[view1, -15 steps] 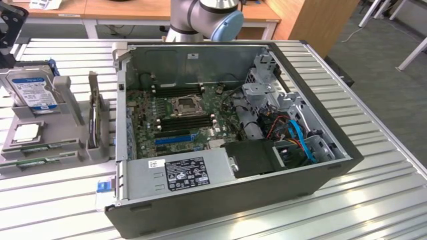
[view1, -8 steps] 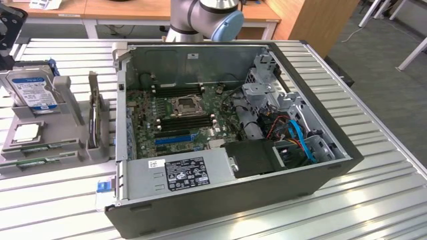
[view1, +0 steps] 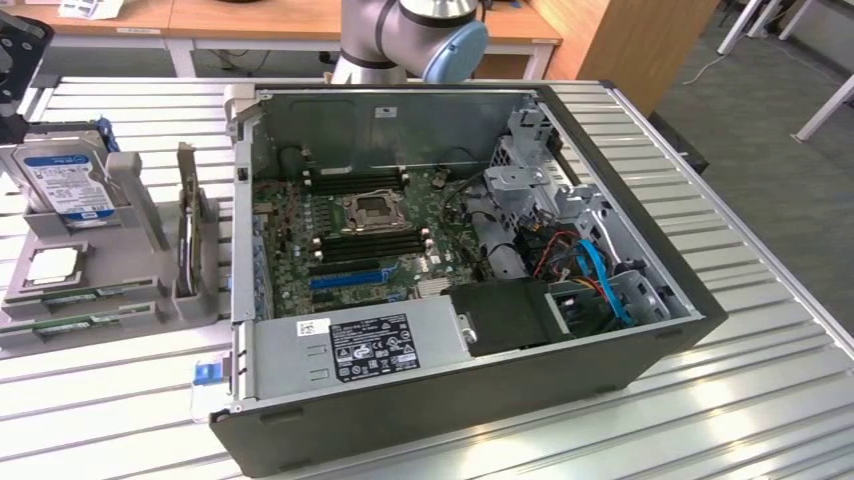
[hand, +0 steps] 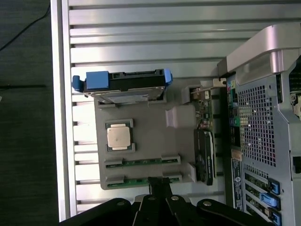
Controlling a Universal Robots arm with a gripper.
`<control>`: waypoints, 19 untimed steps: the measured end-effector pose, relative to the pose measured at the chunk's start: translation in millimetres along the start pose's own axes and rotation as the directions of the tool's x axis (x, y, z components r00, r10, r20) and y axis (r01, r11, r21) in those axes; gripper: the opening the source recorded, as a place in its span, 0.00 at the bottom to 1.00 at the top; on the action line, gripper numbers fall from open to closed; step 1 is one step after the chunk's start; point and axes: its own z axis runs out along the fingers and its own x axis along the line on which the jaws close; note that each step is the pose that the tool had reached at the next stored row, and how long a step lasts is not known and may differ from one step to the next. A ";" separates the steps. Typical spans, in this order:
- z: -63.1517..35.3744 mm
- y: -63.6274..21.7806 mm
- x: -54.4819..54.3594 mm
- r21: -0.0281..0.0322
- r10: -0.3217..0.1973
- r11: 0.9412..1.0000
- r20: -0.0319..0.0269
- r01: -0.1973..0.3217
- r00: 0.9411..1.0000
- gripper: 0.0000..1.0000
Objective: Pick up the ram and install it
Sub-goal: 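Reach for the ram, then pick up the ram and move it above insertion slot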
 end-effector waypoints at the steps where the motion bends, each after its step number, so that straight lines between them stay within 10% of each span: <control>1: 0.0 -0.1 0.0 0.000 0.000 1.000 0.000 0.000 1.000 0.10; 19: -0.1 -0.2 0.0 0.000 -0.025 1.000 -0.001 0.025 1.000 0.10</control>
